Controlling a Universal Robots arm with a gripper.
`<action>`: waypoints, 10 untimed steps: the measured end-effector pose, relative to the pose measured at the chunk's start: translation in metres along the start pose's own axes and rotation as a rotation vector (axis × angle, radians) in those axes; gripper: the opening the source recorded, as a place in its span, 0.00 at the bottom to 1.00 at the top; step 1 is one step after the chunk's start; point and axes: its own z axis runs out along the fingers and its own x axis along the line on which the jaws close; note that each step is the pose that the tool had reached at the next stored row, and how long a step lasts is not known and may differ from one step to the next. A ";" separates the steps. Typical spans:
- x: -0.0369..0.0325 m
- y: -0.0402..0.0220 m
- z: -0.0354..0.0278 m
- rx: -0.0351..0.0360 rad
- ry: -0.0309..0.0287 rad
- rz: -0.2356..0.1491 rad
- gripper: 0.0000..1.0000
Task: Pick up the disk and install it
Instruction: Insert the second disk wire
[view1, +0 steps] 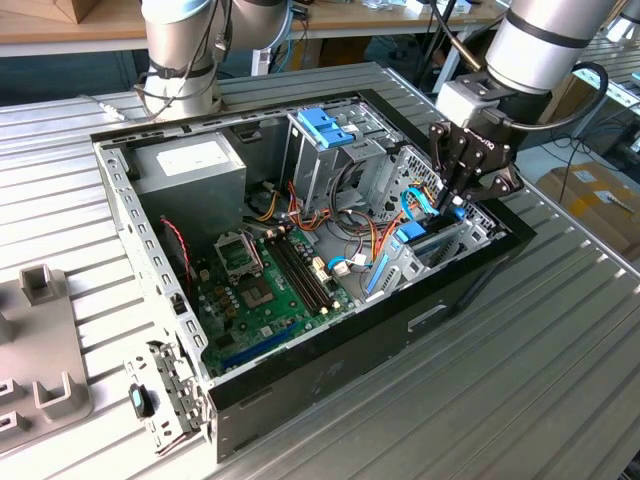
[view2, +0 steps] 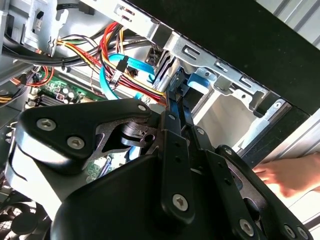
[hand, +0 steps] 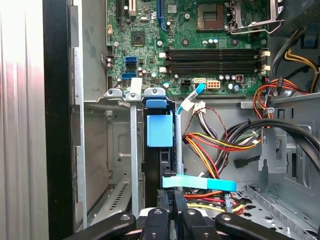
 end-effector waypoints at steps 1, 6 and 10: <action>0.0000 0.0000 0.0009 0.0000 0.0003 0.000 0.16; -0.0001 0.0000 0.0028 0.0000 0.0005 0.000 0.16; -0.0001 0.0000 0.0037 0.0000 0.0004 0.000 0.16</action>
